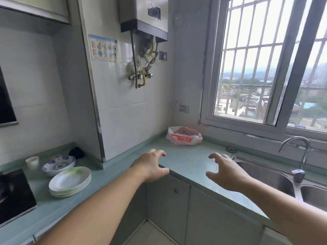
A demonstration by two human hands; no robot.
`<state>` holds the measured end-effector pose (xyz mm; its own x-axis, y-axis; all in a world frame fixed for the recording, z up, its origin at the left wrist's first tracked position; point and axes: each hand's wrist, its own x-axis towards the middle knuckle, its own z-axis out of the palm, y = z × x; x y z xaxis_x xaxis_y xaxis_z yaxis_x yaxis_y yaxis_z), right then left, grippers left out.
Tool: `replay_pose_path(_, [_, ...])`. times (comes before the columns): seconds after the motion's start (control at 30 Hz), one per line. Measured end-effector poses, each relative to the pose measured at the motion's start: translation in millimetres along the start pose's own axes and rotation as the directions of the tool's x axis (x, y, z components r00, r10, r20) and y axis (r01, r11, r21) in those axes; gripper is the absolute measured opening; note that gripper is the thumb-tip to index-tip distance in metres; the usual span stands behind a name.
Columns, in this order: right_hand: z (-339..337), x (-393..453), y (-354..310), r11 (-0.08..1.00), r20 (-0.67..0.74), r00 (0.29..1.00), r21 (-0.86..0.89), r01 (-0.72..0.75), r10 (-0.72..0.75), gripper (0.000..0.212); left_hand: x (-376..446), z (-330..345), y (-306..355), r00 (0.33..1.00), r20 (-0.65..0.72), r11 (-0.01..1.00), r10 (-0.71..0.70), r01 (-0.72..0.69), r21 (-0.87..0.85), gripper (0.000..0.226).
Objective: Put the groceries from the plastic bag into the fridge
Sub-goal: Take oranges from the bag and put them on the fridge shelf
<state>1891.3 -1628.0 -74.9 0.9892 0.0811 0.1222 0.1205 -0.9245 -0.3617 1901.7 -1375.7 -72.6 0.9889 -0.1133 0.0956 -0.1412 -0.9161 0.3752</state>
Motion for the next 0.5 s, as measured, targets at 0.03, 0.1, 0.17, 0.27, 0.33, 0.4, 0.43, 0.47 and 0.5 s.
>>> replay_pose_path(0.03, [2, 16, 1, 1.0, -0.007, 1.0, -0.006, -0.005, 0.005, 0.06, 18, 1, -3, 1.0, 0.003, 1.0, 0.007, -0.007, -0.007, 0.063])
replay_pose_path(0.1, [5, 49, 3, 1.0, -0.029, 0.999, -0.002, -0.013, 0.013, 0.06, 54, 2, -6, 1.0, -0.003, 1.0, 0.025, -0.025, -0.016, 0.062])
replay_pose_path(0.17, [10, 77, 6, 1.0, -0.022, 0.999, 0.006, -0.025, 0.025, 0.06, 87, 7, -6, 1.0, 0.003, 0.999, 0.029, -0.028, -0.031, 0.061])
replay_pose_path(0.27, [18, 120, 20, 0.999, -0.021, 0.999, 0.017, -0.034, 0.034, 0.059, 133, 19, -5, 0.999, 0.025, 0.998, 0.045, -0.044, -0.034, 0.059])
replay_pose_path(0.33, [24, 151, 33, 0.998, -0.017, 0.999, 0.033, -0.044, 0.045, 0.059, 166, 28, -5, 0.998, 0.041, 0.998, 0.046, -0.044, -0.035, 0.058])
replay_pose_path(0.4, [29, 185, 49, 0.998, -0.011, 0.999, 0.045, -0.046, 0.047, 0.059, 200, 39, -4, 0.997, 0.056, 0.998, 0.047, -0.045, -0.033, 0.058])
replay_pose_path(0.43, [31, 204, 57, 0.997, -0.013, 0.999, 0.052, -0.048, 0.049, 0.059, 217, 44, -3, 0.997, 0.064, 0.999, 0.048, -0.047, -0.023, 0.058])
replay_pose_path(0.47, [32, 223, 66, 0.997, -0.018, 0.998, 0.062, -0.051, 0.052, 0.059, 235, 49, -1, 0.996, 0.069, 0.999, 0.05, -0.049, -0.012, 0.058])
replay_pose_path(0.5, [33, 242, 74, 0.996, -0.024, 0.998, 0.076, -0.051, 0.053, 0.059, 254, 53, 2, 0.996, 0.072, 0.999, 0.048, -0.048, -0.003, 0.058])
